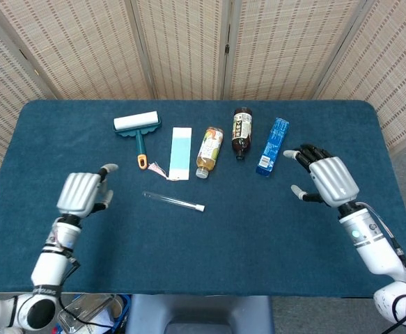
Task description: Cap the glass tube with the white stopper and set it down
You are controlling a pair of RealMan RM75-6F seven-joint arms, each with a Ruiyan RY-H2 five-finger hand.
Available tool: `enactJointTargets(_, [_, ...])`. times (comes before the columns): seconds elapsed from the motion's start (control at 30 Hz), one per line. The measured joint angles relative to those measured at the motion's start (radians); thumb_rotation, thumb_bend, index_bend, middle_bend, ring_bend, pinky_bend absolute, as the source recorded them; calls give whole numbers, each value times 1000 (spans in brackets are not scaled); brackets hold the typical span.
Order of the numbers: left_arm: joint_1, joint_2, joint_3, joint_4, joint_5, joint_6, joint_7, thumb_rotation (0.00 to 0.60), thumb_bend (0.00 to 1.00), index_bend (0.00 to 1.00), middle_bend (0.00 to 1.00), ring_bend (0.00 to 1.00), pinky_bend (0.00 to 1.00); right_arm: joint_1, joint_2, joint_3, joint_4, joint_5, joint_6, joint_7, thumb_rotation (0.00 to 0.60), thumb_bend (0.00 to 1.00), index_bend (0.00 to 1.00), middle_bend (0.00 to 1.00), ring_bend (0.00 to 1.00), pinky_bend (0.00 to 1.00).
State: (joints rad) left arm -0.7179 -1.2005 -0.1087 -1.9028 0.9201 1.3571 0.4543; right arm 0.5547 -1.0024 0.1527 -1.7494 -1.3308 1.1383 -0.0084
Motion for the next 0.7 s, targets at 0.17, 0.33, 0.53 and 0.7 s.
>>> enactJointTargets(0.17, [150,18,56,122,125,130,-95,600,399,275,524,506,621,-78,7,-49,8,-19,59,-16,600,287,238,280,190,291])
enactJointTargets(0.33, [272,26,94,204,173,207,-173,600,399,263,462,432,519,-174,12,-110,22,-53,122,17,600,287,238,271,188,291])
enactJointTargets(0.53, [372,20,117,234,245,294,-200,600,398,258,435,406,458,-271,11,-150,22,-86,226,20,600,276,238,264,179,291])
enactJointTargets(0.7, [448,10,132,217,312,357,-212,600,398,257,435,406,445,-359,4,-174,5,-113,329,-13,600,264,238,262,170,291])
